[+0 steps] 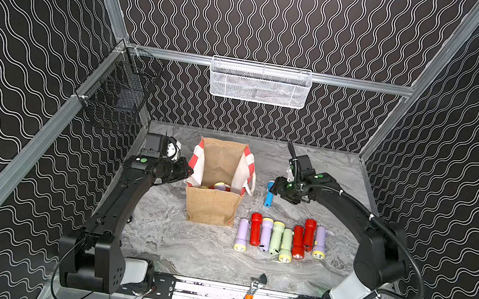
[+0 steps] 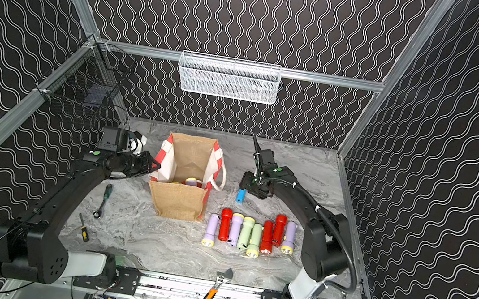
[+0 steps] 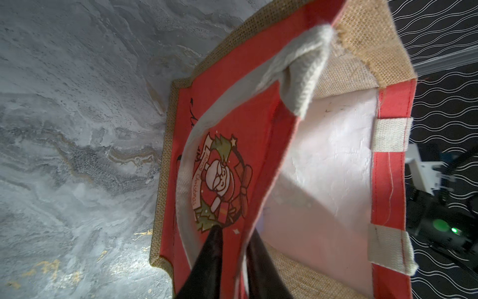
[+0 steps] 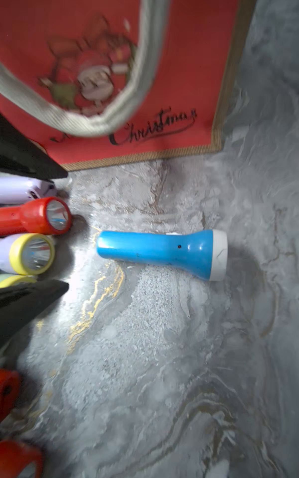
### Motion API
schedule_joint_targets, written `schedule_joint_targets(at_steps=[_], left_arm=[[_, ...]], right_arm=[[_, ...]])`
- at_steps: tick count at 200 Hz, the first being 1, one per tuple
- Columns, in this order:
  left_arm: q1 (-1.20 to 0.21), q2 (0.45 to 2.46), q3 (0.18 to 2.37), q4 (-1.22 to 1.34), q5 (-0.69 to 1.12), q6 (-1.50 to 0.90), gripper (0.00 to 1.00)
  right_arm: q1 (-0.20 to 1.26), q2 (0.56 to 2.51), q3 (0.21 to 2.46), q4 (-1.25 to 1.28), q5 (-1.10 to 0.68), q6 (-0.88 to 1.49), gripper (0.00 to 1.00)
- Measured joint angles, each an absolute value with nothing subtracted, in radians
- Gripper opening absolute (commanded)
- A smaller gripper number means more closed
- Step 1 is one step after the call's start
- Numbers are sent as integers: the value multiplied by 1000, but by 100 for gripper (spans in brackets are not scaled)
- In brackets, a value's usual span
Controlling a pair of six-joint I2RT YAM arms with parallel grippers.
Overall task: Put the flashlights into the tote bags
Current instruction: Pick up the flashlight from the center of the board.
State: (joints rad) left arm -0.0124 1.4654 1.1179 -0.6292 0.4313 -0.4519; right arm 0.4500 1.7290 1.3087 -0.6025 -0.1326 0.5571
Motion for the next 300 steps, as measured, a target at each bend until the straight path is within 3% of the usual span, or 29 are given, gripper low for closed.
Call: schedule_joint_targets(at_steps=[71, 159, 249, 300], left_arm=[[-12, 1464, 1118, -630, 431, -435, 22], [-12, 1469, 1119, -629, 446, -415, 22], [-12, 1477, 1119, -629, 456, -413, 22], [-12, 1469, 1119, -629, 456, -413, 22]], right_arm=[[477, 1888, 1360, -593, -132, 567, 62], [489, 2030, 1420, -604, -9, 582, 60], [491, 2060, 1448, -590, 28, 582, 32], [492, 1976, 1425, -667, 10, 548, 27]])
